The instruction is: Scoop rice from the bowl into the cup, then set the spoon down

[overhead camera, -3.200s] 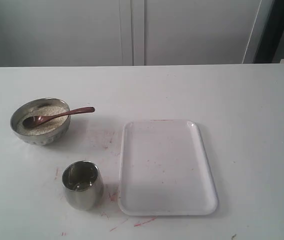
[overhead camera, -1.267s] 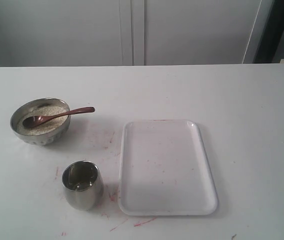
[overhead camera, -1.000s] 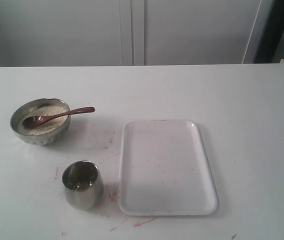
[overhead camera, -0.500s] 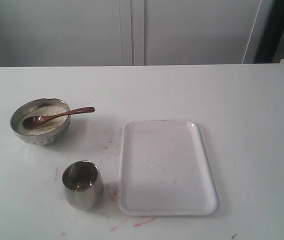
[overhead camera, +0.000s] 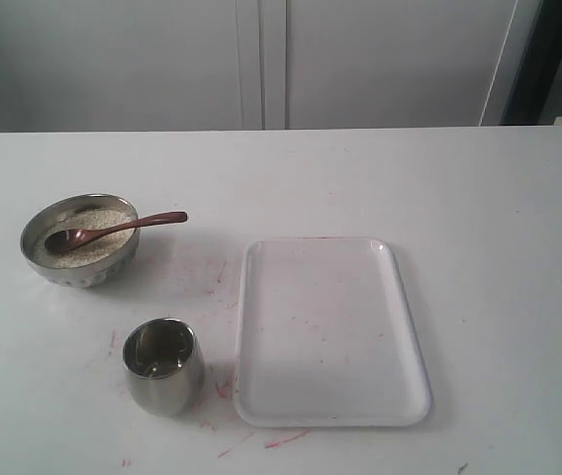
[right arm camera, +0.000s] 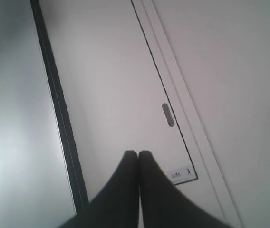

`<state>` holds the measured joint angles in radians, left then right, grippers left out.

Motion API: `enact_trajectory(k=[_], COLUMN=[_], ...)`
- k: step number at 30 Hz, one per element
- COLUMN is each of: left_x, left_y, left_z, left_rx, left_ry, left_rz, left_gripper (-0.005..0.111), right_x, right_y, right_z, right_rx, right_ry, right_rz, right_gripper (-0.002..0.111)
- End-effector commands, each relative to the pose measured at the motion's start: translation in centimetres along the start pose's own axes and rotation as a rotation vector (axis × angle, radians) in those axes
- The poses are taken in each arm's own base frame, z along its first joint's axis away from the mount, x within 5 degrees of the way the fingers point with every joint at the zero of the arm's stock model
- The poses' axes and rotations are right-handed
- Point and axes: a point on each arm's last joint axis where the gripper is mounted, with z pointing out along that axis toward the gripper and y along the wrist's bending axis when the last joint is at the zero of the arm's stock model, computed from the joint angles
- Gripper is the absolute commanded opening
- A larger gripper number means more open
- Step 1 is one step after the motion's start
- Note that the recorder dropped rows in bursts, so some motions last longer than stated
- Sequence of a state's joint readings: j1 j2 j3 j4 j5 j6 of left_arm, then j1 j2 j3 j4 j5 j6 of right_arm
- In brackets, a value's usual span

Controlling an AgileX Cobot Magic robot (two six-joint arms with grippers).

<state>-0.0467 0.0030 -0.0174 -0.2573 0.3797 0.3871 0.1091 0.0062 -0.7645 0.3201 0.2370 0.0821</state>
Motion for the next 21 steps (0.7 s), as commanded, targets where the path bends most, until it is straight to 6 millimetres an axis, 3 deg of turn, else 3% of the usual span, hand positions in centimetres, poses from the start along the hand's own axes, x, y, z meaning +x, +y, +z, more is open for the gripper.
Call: enact_trajectory(k=[1,12,21], left_x=[0.2,0.2,0.2], left_y=[-0.1,-0.1,-0.1], left_z=[0.0,0.0,0.0], left_rx=[0.01,0.01,0.01], left_ry=[0.002,0.002,0.002], left_rz=[-0.007,-0.007,-0.007], left_gripper=[0.014,0.014,0.014], right_x=[-2.7,-7.7,-9.0], right_y=[1.2,2.7,2.9], right_z=[0.9,5.3,10.1], right_rx=[-0.023,-0.045,-0.068], right_ry=[0.024,0.08,0.259], right_rz=[-0.076,-0.224,-0.258], right_gripper=[0.0,0.0,0.0])
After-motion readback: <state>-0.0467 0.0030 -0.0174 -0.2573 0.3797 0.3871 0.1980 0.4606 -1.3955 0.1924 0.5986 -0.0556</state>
